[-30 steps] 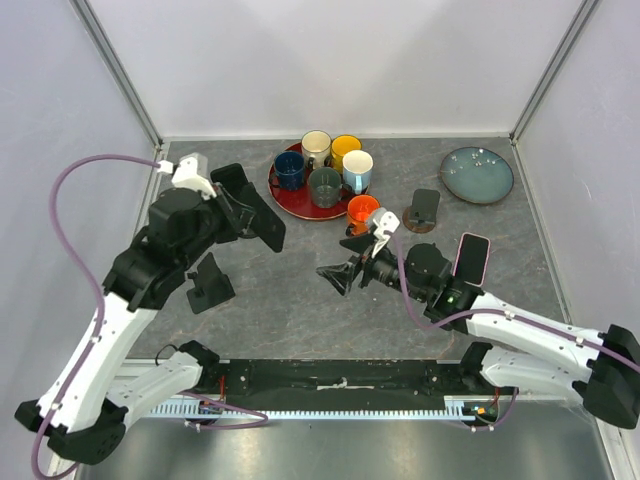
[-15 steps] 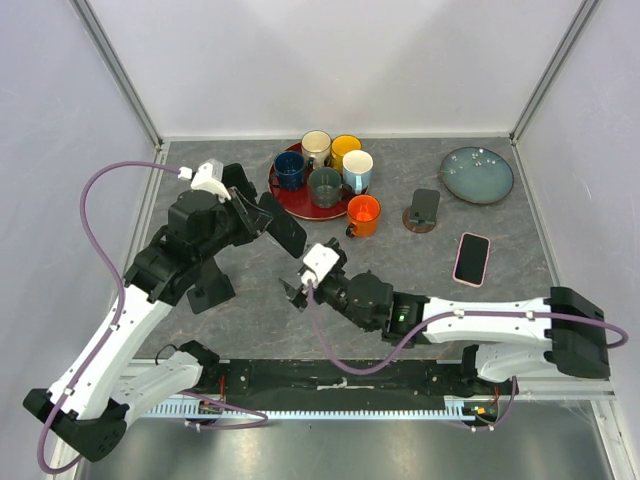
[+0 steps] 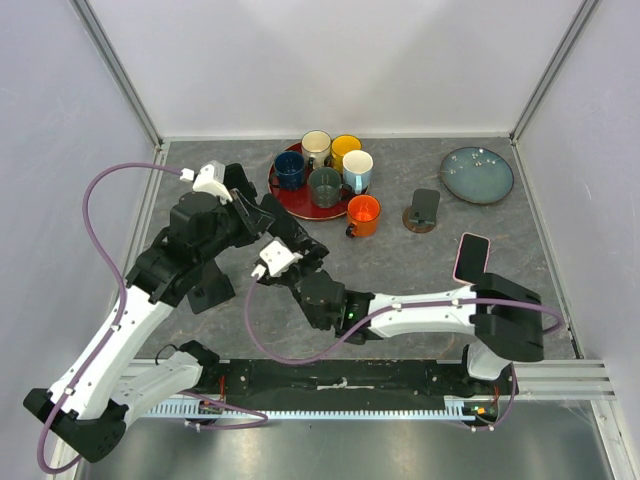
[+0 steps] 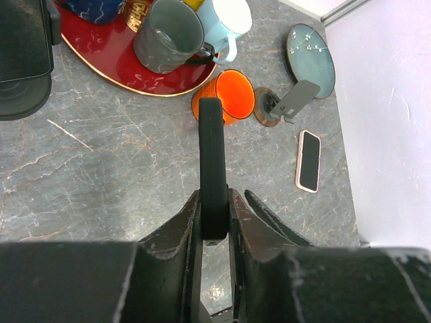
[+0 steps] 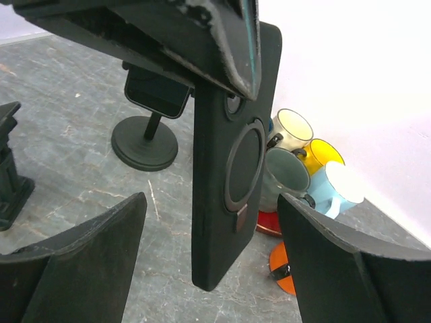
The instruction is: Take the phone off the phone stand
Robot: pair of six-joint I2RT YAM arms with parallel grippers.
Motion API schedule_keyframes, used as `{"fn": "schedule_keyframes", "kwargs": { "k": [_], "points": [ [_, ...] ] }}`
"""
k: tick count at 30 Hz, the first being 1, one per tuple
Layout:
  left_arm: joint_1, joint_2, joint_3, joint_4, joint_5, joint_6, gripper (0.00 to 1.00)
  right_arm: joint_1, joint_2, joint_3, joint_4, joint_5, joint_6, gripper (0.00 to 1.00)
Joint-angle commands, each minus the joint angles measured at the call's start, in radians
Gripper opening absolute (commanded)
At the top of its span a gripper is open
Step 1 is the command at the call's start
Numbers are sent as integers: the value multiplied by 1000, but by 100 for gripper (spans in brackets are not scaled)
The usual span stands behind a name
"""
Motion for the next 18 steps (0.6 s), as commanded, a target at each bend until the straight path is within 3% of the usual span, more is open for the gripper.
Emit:
{"fn": "schedule_keyframes", "kwargs": {
  "k": [1,3,6,7,9,10,12,15,18],
  "points": [
    [-5,-36,1,114,26,-40,2,15,78,74,131,151,-116,81],
    [-5,-43,-3,113,22,-37,2,16,112,88,165,187,-134,75],
    [-5,-47,-8,114,22,-29,2,19,138,90,214,225,-173,57],
    [-5,-49,-8,113,21,-28,2,19,143,93,223,231,-180,46],
    [-5,-49,-9,113,15,-19,2,21,151,94,240,242,-200,35],
    [-5,-49,-8,113,12,-19,2,22,152,96,240,245,-203,19],
    [-5,-50,-9,113,1,-8,4,28,151,102,219,242,-197,4],
    [-5,-56,-8,117,-23,12,22,36,138,102,154,228,-156,0],
    [-5,-82,-5,123,-79,61,50,35,106,102,40,196,-67,0]
  ]
}}
